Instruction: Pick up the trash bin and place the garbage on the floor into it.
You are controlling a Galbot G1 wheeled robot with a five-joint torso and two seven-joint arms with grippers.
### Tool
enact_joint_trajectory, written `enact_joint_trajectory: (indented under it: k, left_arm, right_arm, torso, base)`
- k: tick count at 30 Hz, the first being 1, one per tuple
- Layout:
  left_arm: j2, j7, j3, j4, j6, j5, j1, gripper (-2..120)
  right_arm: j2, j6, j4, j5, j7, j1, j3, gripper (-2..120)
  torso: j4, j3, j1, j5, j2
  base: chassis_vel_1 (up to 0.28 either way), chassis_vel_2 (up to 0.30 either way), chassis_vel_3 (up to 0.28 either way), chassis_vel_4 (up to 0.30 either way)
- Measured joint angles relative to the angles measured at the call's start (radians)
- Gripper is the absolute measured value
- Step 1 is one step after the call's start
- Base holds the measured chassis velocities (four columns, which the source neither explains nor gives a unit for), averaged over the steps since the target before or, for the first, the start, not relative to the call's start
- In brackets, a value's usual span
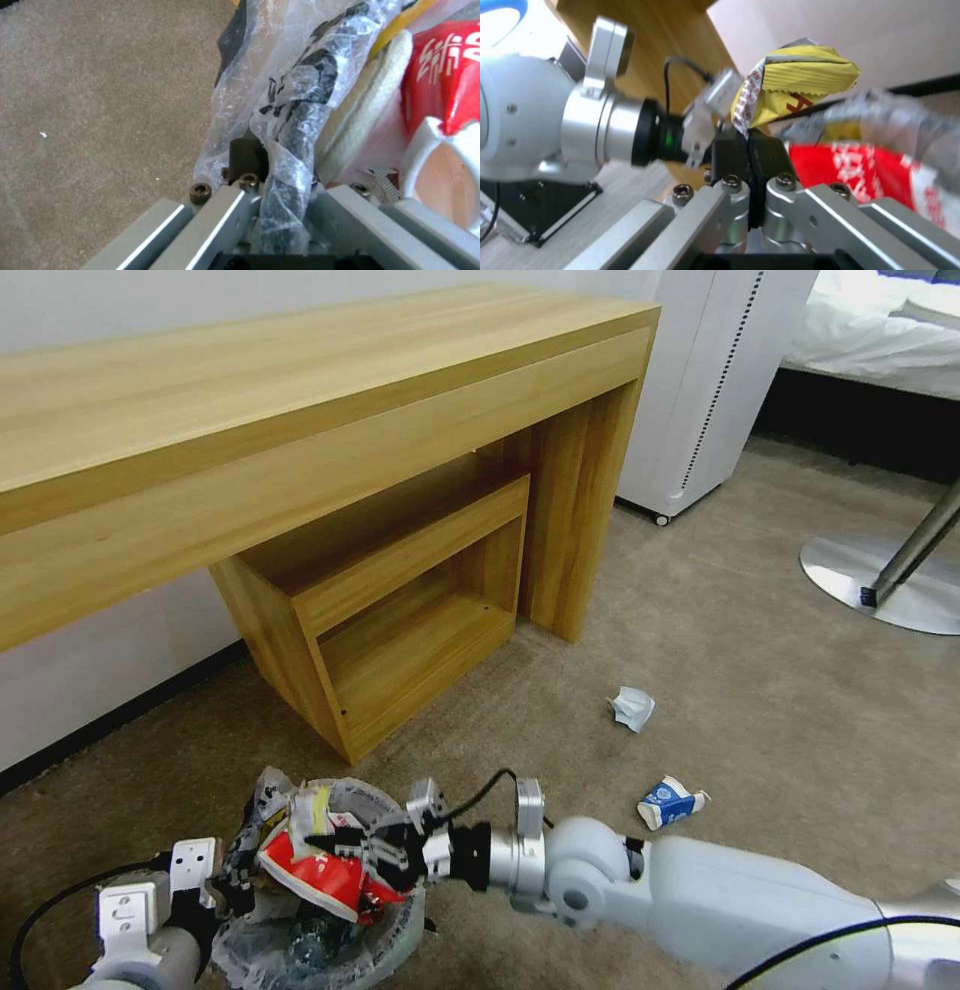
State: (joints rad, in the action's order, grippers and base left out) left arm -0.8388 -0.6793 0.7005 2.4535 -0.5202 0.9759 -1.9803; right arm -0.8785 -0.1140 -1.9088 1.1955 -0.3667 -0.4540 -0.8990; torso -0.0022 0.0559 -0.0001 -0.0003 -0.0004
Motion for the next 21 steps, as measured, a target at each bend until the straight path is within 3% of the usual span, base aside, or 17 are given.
enact_joint_trajectory:
  k: [8, 12, 14, 17, 21]
  left_arm:
    - [-0.021, 0.008, -0.004, 0.006, 0.002, -0.034, -0.016, 0]
    - [-0.032, 0.019, -0.004, 0.006, 0.002, -0.046, -0.02, 0]
    - [-0.024, 0.014, 0.005, 0.008, 0.003, -0.033, -0.013, 0]
    - [0.008, -0.008, 0.04, 0.023, 0.008, 0.0, -0.009, 0]
    - [-0.002, 0.0, 0.038, 0.021, 0.008, -0.015, -0.022, 0]
  right_arm:
    - [0.02, 0.019, 0.006, -0.026, 0.038, -0.007, -0.053, 0]
    - [0.012, 0.047, 0.01, -0.022, 0.032, 0.015, -0.06, 17]
    - [0.007, 0.056, 0.013, -0.021, 0.029, 0.024, -0.063, 21]
    - [-0.011, 0.065, 0.031, -0.016, 0.03, 0.056, -0.073, 35]
    - [-0.023, 0.066, 0.038, -0.013, 0.044, 0.068, -0.075, 45]
  torso:
    - [0.0, 0.0, 0.0, 0.0001, 0.0]
    - [0.0002, 0.0, 0.0, 0.0, 0.0]
    - [0.0003, 0.0, 0.0, -0.0002, 0.0]
    - [-0.0001, 0.0, 0.0, 0.0005, 0.0]
    - [0.0001, 0.0, 0.0, -0.0002, 0.0]
  base:
    - [0.0, 0.0, 0.0, 0.0]
    - [0.0, 0.0, 0.0, 0.0]
    - [0.0, 0.0, 0.0, 0.0]
    - [0.0, 0.0, 0.0, 0.0]
    - [0.0, 0.0, 0.0, 0.0]
